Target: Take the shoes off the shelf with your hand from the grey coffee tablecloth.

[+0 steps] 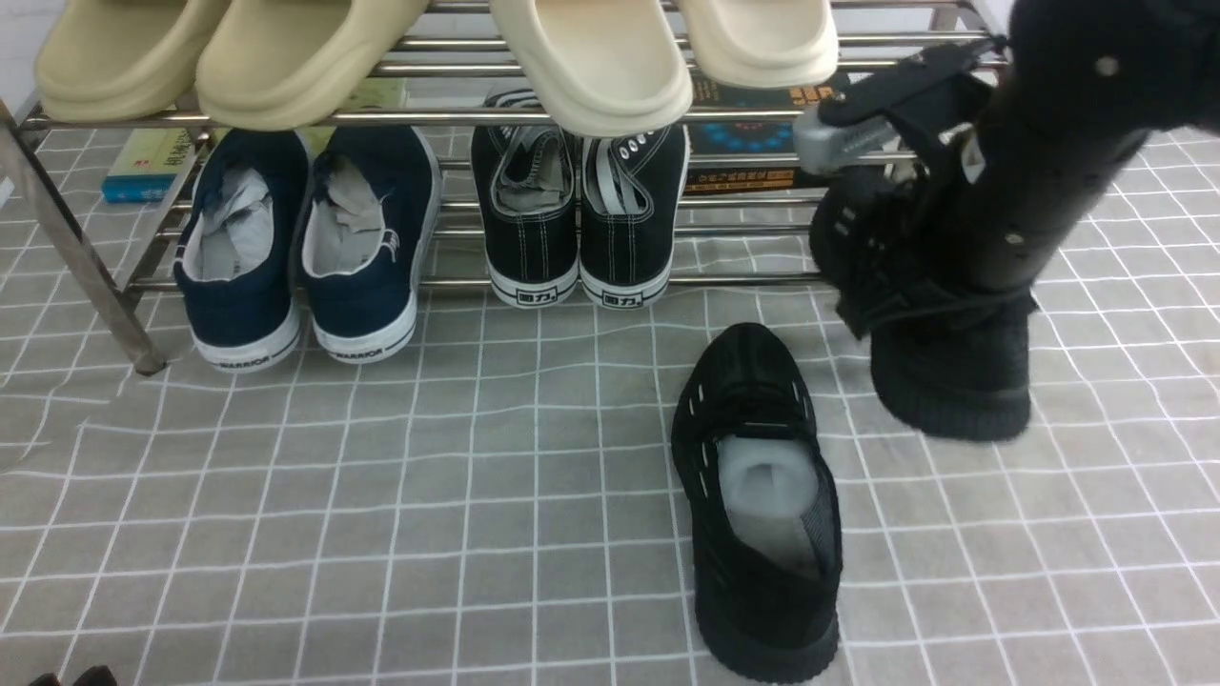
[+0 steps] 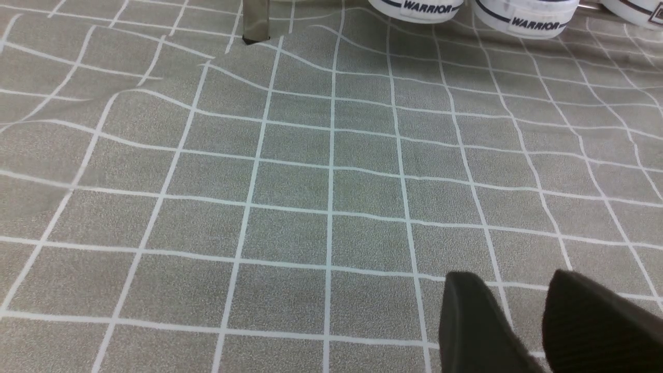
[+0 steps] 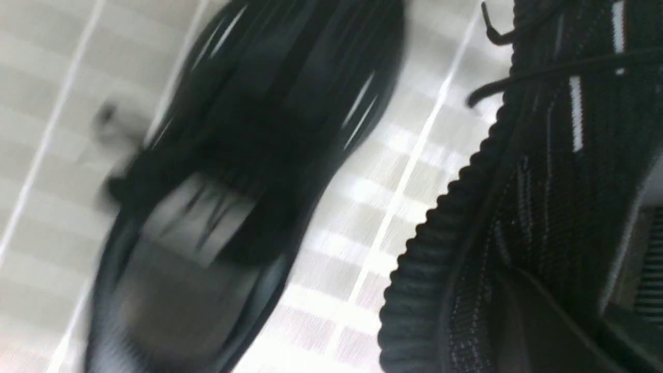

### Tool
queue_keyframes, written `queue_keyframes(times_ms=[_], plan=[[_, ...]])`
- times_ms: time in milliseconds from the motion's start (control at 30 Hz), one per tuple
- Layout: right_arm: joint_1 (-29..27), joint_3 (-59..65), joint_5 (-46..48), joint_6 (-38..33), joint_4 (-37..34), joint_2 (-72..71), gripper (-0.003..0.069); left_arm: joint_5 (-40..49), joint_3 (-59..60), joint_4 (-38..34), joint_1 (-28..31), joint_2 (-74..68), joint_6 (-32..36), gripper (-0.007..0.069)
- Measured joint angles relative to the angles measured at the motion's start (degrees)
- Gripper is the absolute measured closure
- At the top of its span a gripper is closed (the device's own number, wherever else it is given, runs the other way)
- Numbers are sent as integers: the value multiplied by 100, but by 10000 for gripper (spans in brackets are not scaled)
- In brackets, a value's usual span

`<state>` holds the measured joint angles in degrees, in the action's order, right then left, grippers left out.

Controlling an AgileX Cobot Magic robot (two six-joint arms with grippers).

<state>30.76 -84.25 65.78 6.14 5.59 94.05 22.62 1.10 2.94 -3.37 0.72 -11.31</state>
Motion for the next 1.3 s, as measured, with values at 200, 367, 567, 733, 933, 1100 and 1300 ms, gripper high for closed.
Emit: queue_keyframes(times_ms=[200, 367, 567, 733, 933, 1100, 1300], plan=[[345, 1157, -195, -5, -230, -411, 657, 0, 0, 0, 0, 0, 0, 385], [393, 1828, -683, 180, -308, -438, 655, 0, 0, 0, 0, 0, 0, 385], [400, 2170, -1070, 362, -297, -438, 655, 0, 0, 0, 0, 0, 0, 385], [409, 2345, -1255, 560, -341, -438, 645, 0, 0, 0, 0, 0, 0, 385], [409, 2356, -1529, 715, -390, -438, 554, 0, 0, 0, 0, 0, 0, 385], [409, 2239, -1579, 725, -690, -438, 372, 0, 0, 0, 0, 0, 0, 385], [409, 1462, -511, 295, -649, -697, 409, 0, 0, 0, 0, 0, 0, 385]])
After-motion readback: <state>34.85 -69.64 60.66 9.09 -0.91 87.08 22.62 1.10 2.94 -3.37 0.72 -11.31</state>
